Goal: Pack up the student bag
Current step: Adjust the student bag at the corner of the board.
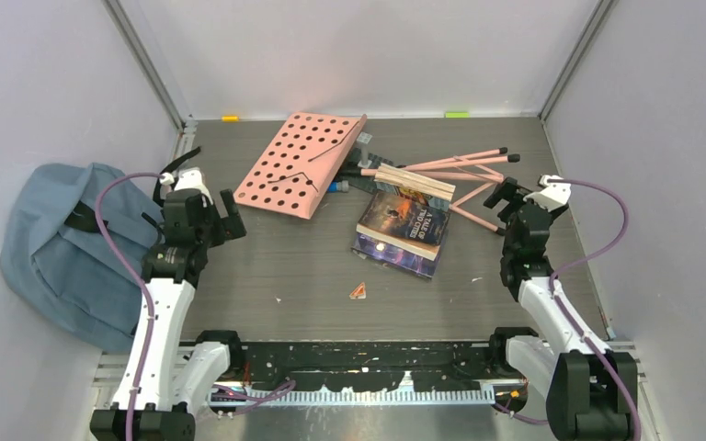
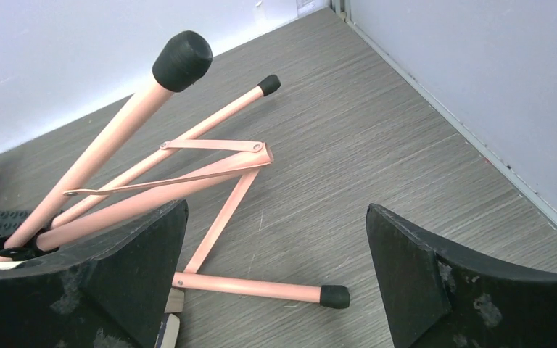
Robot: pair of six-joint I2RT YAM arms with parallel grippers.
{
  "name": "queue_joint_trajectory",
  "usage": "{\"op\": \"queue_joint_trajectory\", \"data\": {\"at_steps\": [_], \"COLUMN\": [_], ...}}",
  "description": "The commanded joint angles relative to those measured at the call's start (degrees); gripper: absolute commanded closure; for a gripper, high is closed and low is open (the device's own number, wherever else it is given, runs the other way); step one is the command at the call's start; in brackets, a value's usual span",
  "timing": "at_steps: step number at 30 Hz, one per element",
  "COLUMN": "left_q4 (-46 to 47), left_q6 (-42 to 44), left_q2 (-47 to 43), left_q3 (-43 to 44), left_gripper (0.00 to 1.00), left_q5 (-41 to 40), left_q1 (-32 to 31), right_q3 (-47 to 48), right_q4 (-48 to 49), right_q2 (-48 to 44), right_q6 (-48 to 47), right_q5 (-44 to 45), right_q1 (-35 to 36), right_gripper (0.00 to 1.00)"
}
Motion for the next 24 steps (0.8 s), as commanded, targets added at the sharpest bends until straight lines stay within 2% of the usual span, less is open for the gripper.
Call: {"op": "queue_joint_trajectory", "data": {"at_steps": [1,6,11,14,15,17,20,24], "left_q4": [-1.5,-2.5,-2.6,-0.9,-1.0,-1.4,-1.7,-1.8], "left_q6": [-0.8,0.2,4.5,5.2,4.7,2.9,-0.7,-1.6], "left_q2": [1.6,3.3,2.6,1.9,2.2,3.1,3.5,1.1], "left_q3": [2.4,2.5,2.5,1.6,1.7,2.6,3.8,3.3], "left_gripper": [0.01,0.01,0.02,0.02,0.02,0.02,0.02,0.02], "left_q5": [-5.8,-11.5,-14.2,-12.9,-13.2,-12.1,-11.0,-17.0], "left_q1": [0.4,0.4,1.2,5.9,8.7,15.8,24.3,27.1], "right_q3": [0.3,0.3,2.2,6.2,7.0,7.8,2.9,0.6], "right_q4": [-3.9,-5.1,-11.1,-20.0,-24.4,-27.1,-22.4,-19.3], "right_q2": [-3.3,-6.4,-8.7,-10.2,-11.3,-13.2,-16.2,-18.9], "right_q6": [2.5,5.1,9.1,15.8,16.7,17.4,16.9,15.8], "right_q5": [1.3,0.9,2.1,4.7,5.4,5.7,1.8,-0.6], "right_q1": [-0.2,-0.2,-0.2,-0.2,-0.2,-0.2,-0.3,-0.2], "right_gripper": [0.00,0.00,0.00,0.00,0.00,0.00,0.00,0.00]}}
